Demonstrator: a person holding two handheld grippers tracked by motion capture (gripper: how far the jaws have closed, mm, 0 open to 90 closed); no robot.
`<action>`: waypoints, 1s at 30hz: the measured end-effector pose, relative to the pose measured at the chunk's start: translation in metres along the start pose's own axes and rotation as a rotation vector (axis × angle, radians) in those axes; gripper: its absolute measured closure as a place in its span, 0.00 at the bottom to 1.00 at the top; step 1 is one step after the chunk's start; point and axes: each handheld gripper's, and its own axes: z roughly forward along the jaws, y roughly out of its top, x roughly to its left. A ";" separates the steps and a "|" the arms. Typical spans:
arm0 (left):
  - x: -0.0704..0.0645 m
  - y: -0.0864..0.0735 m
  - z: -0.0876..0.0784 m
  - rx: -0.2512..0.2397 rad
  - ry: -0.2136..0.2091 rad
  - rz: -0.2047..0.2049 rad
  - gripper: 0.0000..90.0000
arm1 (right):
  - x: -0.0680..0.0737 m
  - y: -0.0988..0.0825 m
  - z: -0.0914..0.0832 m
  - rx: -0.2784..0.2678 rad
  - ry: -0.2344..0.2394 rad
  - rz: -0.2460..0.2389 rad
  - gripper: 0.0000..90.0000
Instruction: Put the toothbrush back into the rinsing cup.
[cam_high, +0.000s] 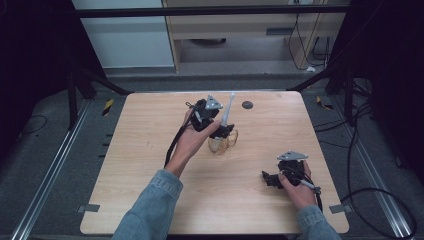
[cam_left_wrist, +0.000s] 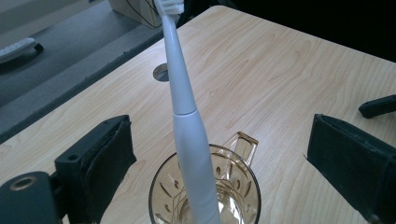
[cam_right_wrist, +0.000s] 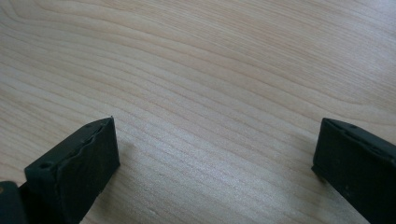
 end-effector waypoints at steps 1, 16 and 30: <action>0.000 0.000 -0.001 0.001 0.002 0.004 0.07 | 0.000 0.000 0.000 0.000 0.000 0.001 0.00; -0.014 -0.003 -0.013 -0.004 0.000 0.036 0.07 | 0.000 0.000 0.000 0.000 0.000 0.000 0.00; -0.011 -0.019 -0.028 -0.020 0.031 0.020 0.06 | 0.000 0.000 0.000 0.000 0.000 0.000 0.00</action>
